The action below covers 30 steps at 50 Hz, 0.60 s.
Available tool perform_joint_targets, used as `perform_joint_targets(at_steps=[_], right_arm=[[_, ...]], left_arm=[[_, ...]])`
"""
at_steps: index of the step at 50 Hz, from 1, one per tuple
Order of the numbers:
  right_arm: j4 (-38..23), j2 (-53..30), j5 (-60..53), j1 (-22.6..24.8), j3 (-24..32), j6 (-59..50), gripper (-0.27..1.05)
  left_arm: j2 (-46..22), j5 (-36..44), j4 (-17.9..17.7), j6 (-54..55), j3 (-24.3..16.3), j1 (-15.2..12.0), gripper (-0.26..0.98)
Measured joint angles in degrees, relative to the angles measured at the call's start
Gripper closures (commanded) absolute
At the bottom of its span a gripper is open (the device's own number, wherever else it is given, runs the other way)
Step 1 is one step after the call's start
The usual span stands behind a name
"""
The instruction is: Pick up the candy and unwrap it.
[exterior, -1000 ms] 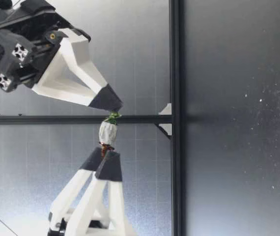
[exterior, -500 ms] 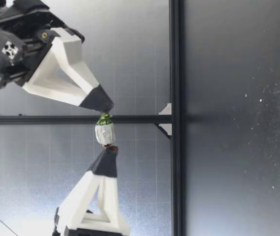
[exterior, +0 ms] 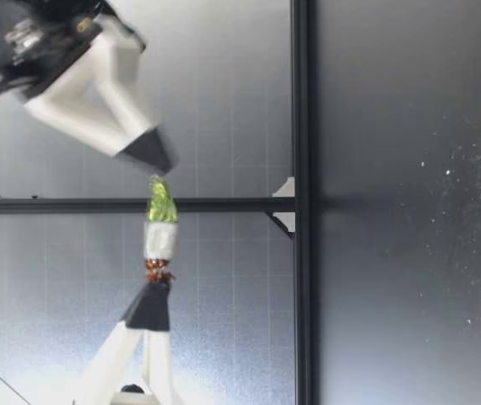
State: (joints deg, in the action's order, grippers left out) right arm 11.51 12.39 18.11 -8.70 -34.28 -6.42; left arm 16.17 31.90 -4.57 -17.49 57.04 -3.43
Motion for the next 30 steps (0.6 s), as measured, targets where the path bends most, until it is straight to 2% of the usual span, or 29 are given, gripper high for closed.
perform_joint_targets(at_steps=[14,23,30], right_arm=[[-0.44,-0.26,-2.72,0.0,-0.09,1.85,0.98],[-1.32,1.58,-4.75,0.0,-3.34,2.11,0.96],[-1.76,3.16,-8.96,0.09,-6.06,2.2,0.9]], left_arm=[[-0.7,0.0,-0.09,6.24,-1.32,0.0,0.88],[-0.7,0.26,0.35,11.43,-0.79,0.0,0.88],[-0.7,0.97,0.53,13.45,-0.44,0.0,0.88]])
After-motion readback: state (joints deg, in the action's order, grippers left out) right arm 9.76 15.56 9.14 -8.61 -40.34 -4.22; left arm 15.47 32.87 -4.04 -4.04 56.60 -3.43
